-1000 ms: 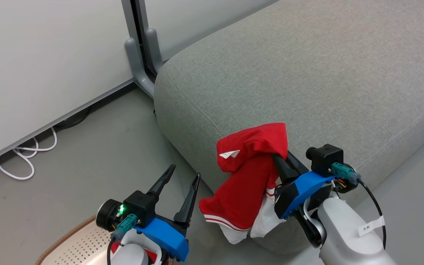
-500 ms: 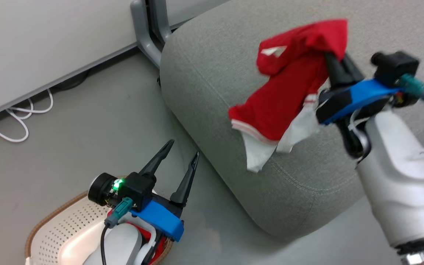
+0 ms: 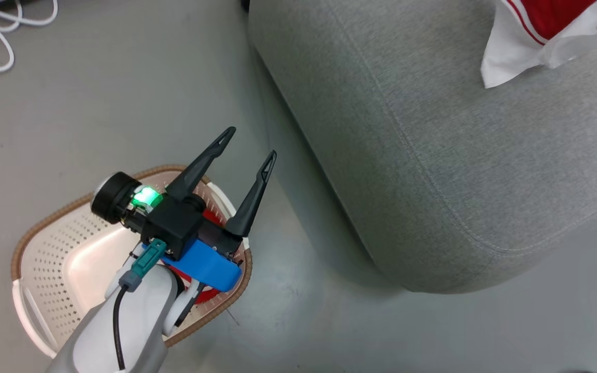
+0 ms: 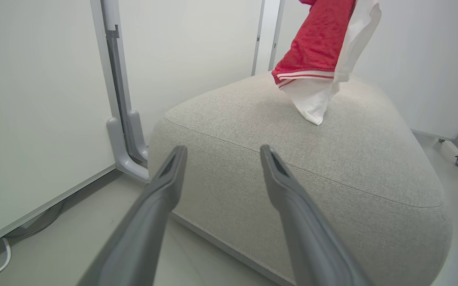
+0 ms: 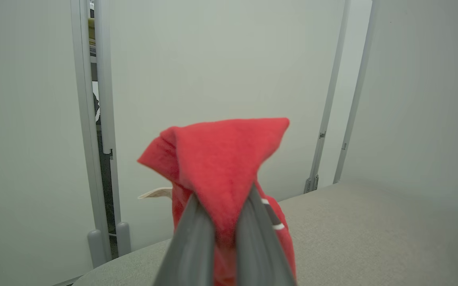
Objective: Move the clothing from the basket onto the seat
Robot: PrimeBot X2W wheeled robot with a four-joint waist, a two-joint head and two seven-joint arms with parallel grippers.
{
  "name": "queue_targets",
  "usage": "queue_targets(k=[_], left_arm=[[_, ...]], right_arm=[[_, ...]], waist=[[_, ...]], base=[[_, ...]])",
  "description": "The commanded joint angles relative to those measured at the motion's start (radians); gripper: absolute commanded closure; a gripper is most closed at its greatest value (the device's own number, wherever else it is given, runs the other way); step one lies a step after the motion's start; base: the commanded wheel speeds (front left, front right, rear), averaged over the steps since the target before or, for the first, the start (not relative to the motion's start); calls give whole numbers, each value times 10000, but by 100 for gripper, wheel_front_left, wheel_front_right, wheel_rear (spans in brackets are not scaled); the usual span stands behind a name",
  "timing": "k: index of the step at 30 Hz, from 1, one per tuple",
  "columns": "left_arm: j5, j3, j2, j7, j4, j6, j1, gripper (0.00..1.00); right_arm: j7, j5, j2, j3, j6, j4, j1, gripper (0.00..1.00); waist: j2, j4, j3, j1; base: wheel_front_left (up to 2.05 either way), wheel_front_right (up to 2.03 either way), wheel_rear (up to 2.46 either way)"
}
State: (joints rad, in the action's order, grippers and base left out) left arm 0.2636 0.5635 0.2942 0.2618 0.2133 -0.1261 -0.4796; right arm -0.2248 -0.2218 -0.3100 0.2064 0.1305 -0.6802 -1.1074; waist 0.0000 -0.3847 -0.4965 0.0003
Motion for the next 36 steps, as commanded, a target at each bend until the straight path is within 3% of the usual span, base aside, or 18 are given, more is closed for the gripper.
queue_targets(k=[1,11,18,23,25,26,27,36], left_arm=[[-61,-69,85,48,-97,-47,-184,0],[-366,-173,461,49,-877,73,-451,0],[-342,-145,371,48,-838,65,-563,0],[-301,-166,318,49,-760,56,-480,0],[-282,-170,292,48,-725,51,-431,0],[-282,-180,285,48,-705,49,-401,0],[-277,-193,279,48,-684,49,-363,0],[-229,-209,125,48,-494,35,-196,0]], right_arm=[[-40,77,91,40,3,-81,-38,100],[-318,918,500,1235,3,-1681,572,100],[-411,1768,439,2102,3,-2529,674,100],[-415,2068,528,2584,3,-2444,766,100],[-417,2201,544,2680,3,-2411,827,61],[-417,2248,582,2693,3,-2368,838,27],[-416,2271,649,2668,3,-2371,857,0],[-418,2368,935,2624,3,-2330,1097,0]], waist=[[0,422,-824,-3],[0,753,-2050,-3],[0,987,-2106,-3],[0,1033,-1977,-3],[0,1036,-1890,-3],[0,1023,-1841,-3],[0,1001,-1784,-3],[0,889,-1335,-3]], base=[[0,0,0],[0,0,0],[0,0,0],[0,0,0],[0,0,0],[0,0,0],[0,0,0],[0,0,0]])
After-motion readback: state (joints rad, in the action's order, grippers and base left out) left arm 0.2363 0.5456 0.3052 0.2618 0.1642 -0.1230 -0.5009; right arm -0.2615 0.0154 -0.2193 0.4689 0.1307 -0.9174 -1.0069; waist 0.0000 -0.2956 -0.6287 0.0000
